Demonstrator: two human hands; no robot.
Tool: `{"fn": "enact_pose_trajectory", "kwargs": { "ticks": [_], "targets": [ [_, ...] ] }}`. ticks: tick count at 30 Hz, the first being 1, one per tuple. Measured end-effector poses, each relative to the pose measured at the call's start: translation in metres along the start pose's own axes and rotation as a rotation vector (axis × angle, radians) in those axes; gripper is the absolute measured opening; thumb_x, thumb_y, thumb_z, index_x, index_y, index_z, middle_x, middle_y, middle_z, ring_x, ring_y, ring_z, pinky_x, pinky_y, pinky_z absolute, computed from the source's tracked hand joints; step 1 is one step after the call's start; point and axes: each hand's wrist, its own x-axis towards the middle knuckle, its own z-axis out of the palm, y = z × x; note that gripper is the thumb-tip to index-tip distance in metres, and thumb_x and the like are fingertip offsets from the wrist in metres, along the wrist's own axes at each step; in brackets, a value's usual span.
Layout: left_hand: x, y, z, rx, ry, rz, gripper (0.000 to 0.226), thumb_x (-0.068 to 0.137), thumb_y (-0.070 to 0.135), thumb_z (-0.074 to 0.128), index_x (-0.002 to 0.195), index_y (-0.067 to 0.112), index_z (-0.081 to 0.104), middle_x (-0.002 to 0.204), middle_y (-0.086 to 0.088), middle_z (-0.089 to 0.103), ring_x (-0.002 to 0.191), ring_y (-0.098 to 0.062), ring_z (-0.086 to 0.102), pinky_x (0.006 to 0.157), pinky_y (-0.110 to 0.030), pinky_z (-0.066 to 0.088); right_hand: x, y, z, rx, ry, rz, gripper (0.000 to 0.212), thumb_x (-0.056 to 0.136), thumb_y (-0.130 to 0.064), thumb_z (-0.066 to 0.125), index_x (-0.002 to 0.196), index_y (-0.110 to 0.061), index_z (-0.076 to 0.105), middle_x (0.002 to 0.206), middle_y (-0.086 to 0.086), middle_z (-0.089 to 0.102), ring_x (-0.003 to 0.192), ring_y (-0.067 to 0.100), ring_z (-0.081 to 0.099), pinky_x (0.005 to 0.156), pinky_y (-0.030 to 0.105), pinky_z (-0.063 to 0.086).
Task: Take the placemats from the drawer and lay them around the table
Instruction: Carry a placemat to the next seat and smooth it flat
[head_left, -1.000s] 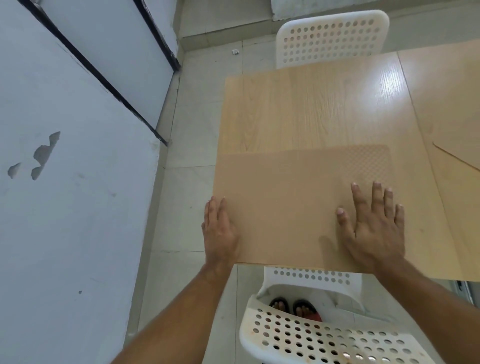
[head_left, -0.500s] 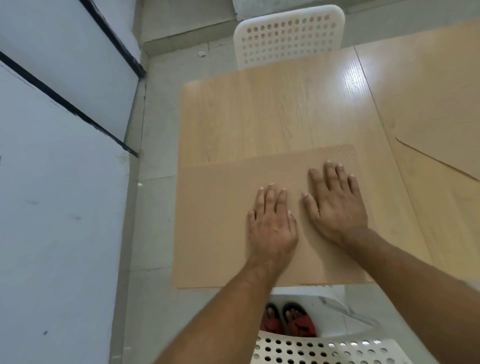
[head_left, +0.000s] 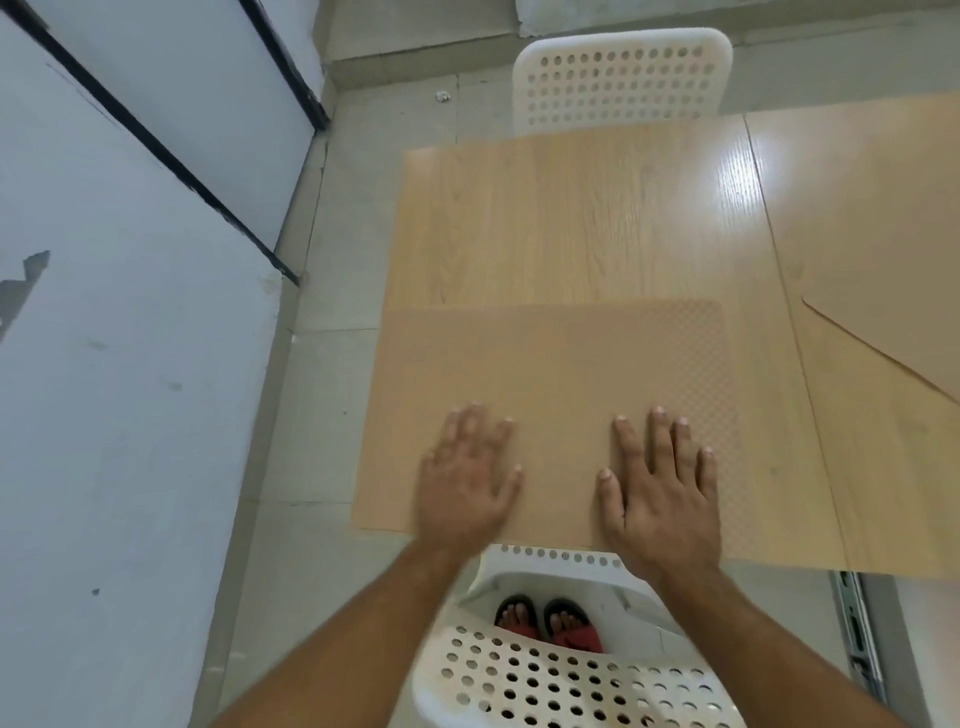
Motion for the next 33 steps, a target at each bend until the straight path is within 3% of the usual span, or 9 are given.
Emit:
{"fn": "enact_pose_trajectory", "kwargs": {
  "ticks": [3, 7, 10, 14, 17, 20, 26, 30, 33],
  "targets": [
    [0.004, -0.058, -0.015, 0.017, 0.044, -0.179, 0.065, 0.094, 0.069, 0.016, 0.153, 0.048, -0.001, 0.166, 0.006, -0.007, 0.152, -0.017, -0.01, 0.119, -0.051, 0.019, 0.0, 0.0, 0.001, -0.01, -0.018, 0.01, 0.068, 0.098, -0.056, 0.015, 0.16, -0.032, 0.005, 0.168, 0.008, -0.004, 0.154, 0.026, -0.007, 0.123, 0.052, 0.001],
    [-0.002, -0.065, -0.01, -0.003, 0.091, -0.163, 0.063, 0.097, 0.063, 0.023, 0.154, 0.046, 0.005, 0.167, 0.004, 0.0, 0.152, -0.017, -0.008, 0.12, -0.049, 0.018, 0.005, -0.019, -0.008, 0.006, -0.029, 0.004, 0.07, 0.096, -0.06, 0.01, 0.16, -0.033, 0.004, 0.168, 0.009, -0.005, 0.154, 0.027, -0.009, 0.123, 0.052, 0.0],
    [-0.001, -0.068, -0.007, -0.003, 0.13, -0.154, 0.062, 0.097, 0.058, 0.028, 0.155, 0.045, 0.009, 0.166, 0.002, 0.005, 0.153, -0.019, -0.003, 0.118, -0.048, 0.019, 0.03, -0.068, -0.017, 0.047, -0.026, -0.132, 0.07, 0.096, -0.063, 0.013, 0.159, -0.037, -0.004, 0.167, 0.007, -0.012, 0.153, 0.026, -0.013, 0.122, 0.048, -0.007],
    [-0.001, -0.069, -0.005, -0.009, 0.149, -0.148, 0.061, 0.097, 0.058, 0.029, 0.154, 0.045, 0.013, 0.166, 0.004, 0.007, 0.153, -0.018, 0.0, 0.117, -0.045, 0.019, 0.088, -0.131, -0.01, 0.042, -0.033, -0.246, 0.069, 0.097, -0.061, 0.019, 0.159, -0.034, 0.006, 0.168, 0.012, 0.0, 0.154, 0.031, -0.003, 0.122, 0.052, 0.0],
    [0.0, -0.068, -0.008, -0.03, 0.175, -0.159, 0.058, 0.094, 0.049, 0.036, 0.151, 0.041, 0.028, 0.164, 0.001, 0.019, 0.152, -0.02, 0.01, 0.117, -0.045, 0.02, 0.107, -0.142, -0.001, -0.023, -0.032, -0.239, 0.07, 0.096, -0.062, 0.02, 0.158, -0.031, 0.015, 0.167, 0.014, 0.007, 0.153, 0.035, 0.002, 0.121, 0.056, 0.002],
    [0.025, -0.06, -0.017, -0.138, 0.283, -0.168, 0.051, 0.086, 0.034, 0.04, 0.134, 0.026, 0.053, 0.15, -0.009, 0.042, 0.141, -0.027, 0.032, 0.116, -0.046, 0.028, 0.104, -0.14, 0.006, -0.04, 0.022, -0.234, 0.071, 0.096, -0.064, 0.018, 0.158, -0.03, 0.017, 0.167, 0.014, 0.009, 0.153, 0.035, 0.005, 0.122, 0.054, 0.002],
    [0.104, -0.06, -0.025, -0.081, 0.177, -0.218, 0.062, 0.093, 0.047, 0.038, 0.151, 0.026, 0.03, 0.163, -0.008, 0.02, 0.15, -0.028, 0.011, 0.116, -0.049, 0.02, 0.106, -0.141, 0.01, -0.046, 0.068, -0.215, 0.069, 0.097, -0.062, 0.019, 0.158, -0.03, 0.02, 0.167, 0.013, 0.012, 0.153, 0.033, 0.007, 0.122, 0.053, 0.005],
    [0.051, -0.043, -0.004, -0.058, 0.235, -0.195, 0.06, 0.096, 0.049, 0.034, 0.152, 0.028, 0.03, 0.163, -0.008, 0.02, 0.152, -0.028, 0.01, 0.113, -0.05, 0.027, 0.107, -0.14, 0.008, -0.037, 0.058, -0.221, 0.067, 0.097, -0.058, 0.021, 0.158, -0.03, 0.02, 0.167, 0.013, 0.012, 0.153, 0.034, 0.007, 0.122, 0.054, 0.005],
    [-0.008, -0.031, 0.008, -0.047, 0.184, -0.155, 0.06, 0.097, 0.046, 0.033, 0.154, 0.03, 0.026, 0.165, -0.004, 0.015, 0.153, -0.024, 0.006, 0.113, -0.048, 0.027, 0.107, -0.139, 0.007, -0.043, 0.045, -0.221, 0.066, 0.097, -0.056, 0.022, 0.158, -0.03, 0.02, 0.167, 0.012, 0.012, 0.153, 0.034, 0.007, 0.122, 0.055, 0.005]
  ]
}}
